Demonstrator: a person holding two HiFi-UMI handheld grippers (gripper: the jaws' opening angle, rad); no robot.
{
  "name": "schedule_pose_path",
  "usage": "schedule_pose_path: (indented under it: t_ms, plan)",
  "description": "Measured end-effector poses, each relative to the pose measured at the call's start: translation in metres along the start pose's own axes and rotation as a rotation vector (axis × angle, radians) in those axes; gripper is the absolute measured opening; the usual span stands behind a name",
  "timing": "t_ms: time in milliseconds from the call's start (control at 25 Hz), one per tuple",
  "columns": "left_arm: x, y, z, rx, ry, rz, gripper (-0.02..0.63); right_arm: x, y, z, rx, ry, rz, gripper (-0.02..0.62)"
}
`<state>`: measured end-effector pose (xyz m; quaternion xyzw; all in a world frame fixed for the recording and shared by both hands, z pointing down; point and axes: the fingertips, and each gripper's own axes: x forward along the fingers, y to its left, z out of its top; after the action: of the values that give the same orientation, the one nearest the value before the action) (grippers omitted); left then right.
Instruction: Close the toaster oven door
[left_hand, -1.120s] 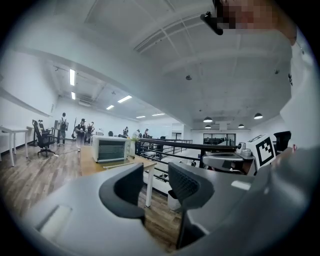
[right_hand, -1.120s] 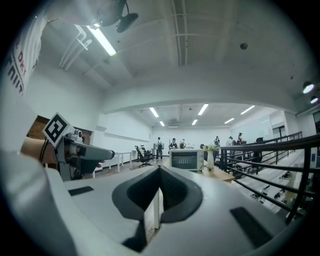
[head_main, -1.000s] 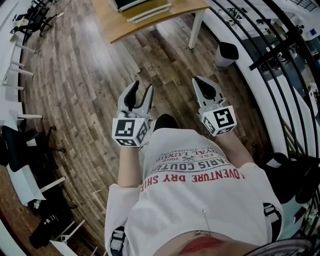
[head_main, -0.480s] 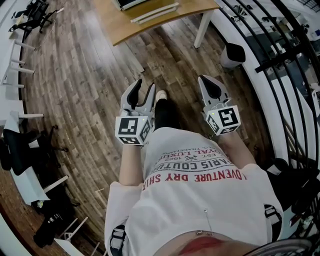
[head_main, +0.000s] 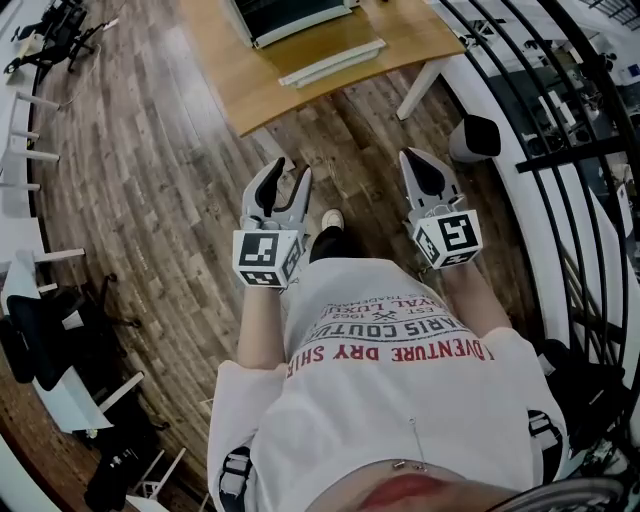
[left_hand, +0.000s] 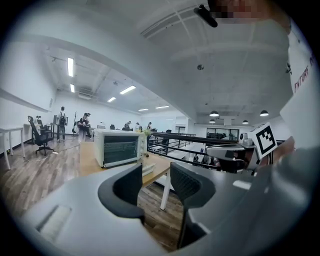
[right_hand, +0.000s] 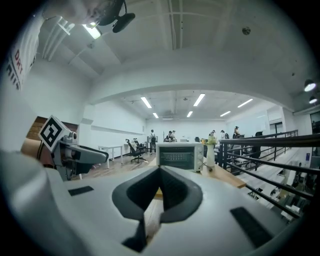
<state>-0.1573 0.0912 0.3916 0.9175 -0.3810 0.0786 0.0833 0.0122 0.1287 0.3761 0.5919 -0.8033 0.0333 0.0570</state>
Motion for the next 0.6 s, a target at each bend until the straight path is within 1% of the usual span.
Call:
schedule_pose_path:
  t_ms: [160,280,360,480,600]
  plan:
    - [0.039,0.052,0.012,-0.009,-0.002,-0.002,0.167,0.06,-0.013,0.008,-0.007,0.013,-0.01,-0.014]
    - [0.063,0.077,0.028,0.033,-0.01,-0.028,0.167,0.099,-0.021,0.017,0.003,0.019,-0.021,-0.014]
    - [0.076,0.089,0.037,0.045,-0.012,-0.03,0.167,0.119,-0.025,0.02,0.006,0.027,-0.016,-0.014]
    - [0.091,0.105,0.04,0.011,-0.009,-0.014,0.167,0.143,-0.03,0.018,0.006,0.046,0.004,-0.014]
    - [0.106,0.114,0.036,-0.016,0.005,0.003,0.167,0.164,-0.039,0.017,0.007,0.056,0.033,-0.014]
